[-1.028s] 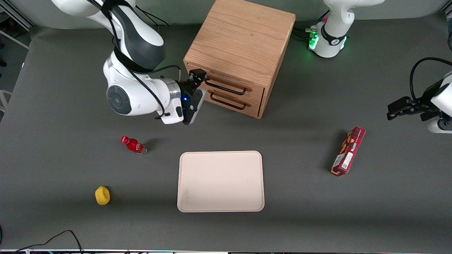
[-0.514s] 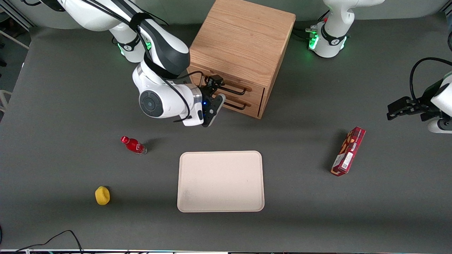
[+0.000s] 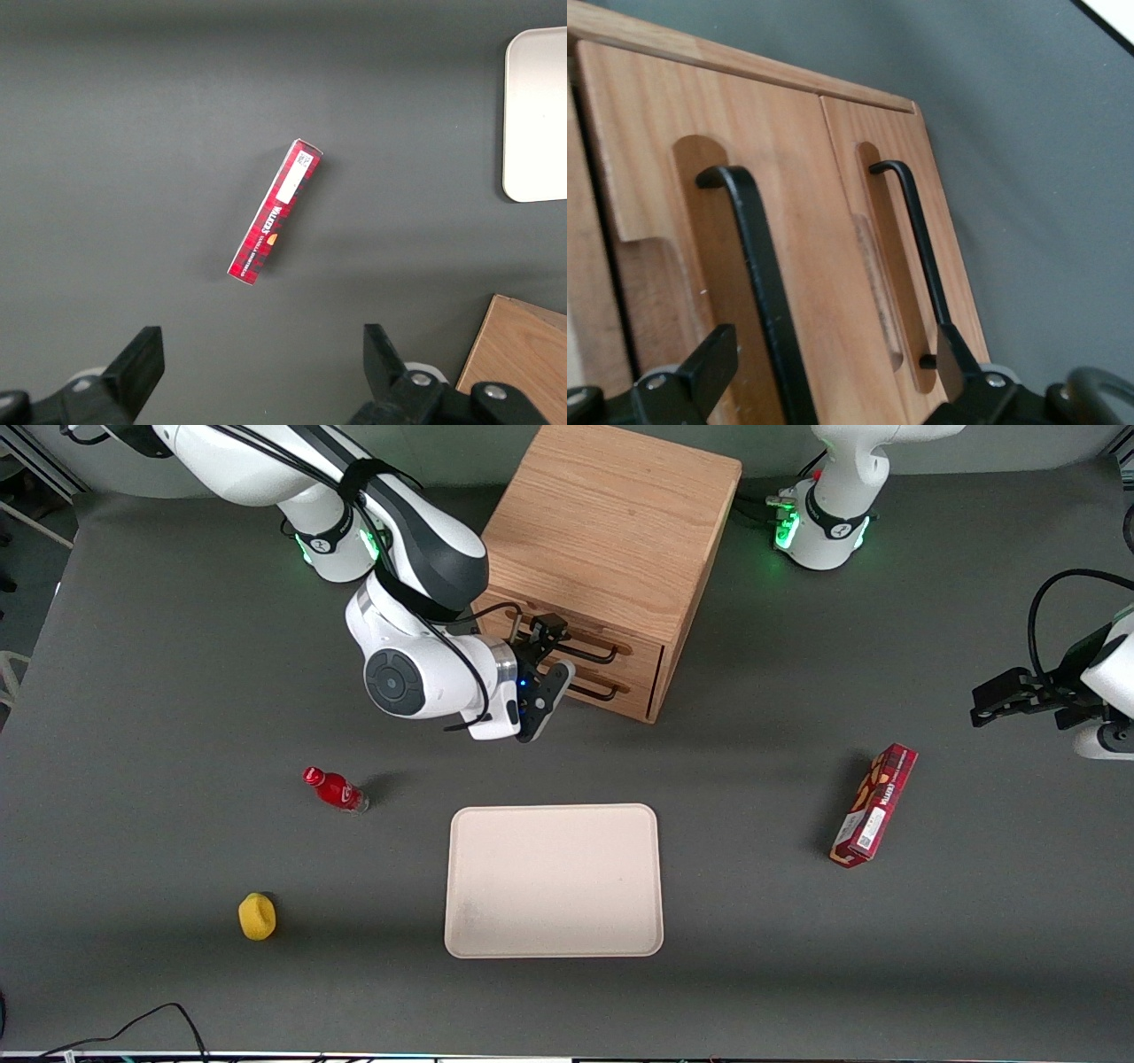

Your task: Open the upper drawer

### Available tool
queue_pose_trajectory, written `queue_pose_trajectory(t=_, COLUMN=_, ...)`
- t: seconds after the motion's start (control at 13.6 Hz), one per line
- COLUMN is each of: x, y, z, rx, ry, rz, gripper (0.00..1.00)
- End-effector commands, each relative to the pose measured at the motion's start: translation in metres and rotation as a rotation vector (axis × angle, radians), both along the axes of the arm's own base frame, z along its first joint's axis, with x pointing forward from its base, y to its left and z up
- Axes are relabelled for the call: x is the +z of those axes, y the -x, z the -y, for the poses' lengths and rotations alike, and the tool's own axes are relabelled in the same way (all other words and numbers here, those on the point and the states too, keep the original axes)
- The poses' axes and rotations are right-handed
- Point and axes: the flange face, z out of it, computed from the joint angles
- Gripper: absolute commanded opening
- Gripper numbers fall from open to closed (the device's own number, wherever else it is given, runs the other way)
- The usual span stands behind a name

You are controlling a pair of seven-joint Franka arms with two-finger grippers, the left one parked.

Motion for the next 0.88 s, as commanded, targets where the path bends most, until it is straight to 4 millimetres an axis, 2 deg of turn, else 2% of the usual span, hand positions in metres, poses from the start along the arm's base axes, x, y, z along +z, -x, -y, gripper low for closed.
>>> queue_pose_trajectory(t=0.0, x=-0.012, y=-0.005, z=-0.01, rx=-0.031, ry=0.019, rz=0.004, gripper=1.0)
queue_pose_trajectory(t=0.29, x=-0.023, y=-0.012, z=-0.008, rx=-0.03, ry=0.03, rz=0.016, gripper=1.0)
queue_pose_trajectory(t=0.37, x=-0.027, y=-0.019, z=-0.004, rx=-0.026, ry=0.044, rz=0.031, gripper=1.0)
queue_pose_trajectory(t=0.59, x=-0.021, y=-0.052, z=0.005, rx=-0.047, ry=0.035, rz=0.072, gripper=1.0)
queue_pose_trajectory(t=0.81, x=-0.017, y=-0.071, z=0.014, rx=-0.07, ry=0.029, rz=0.088, gripper=1.0)
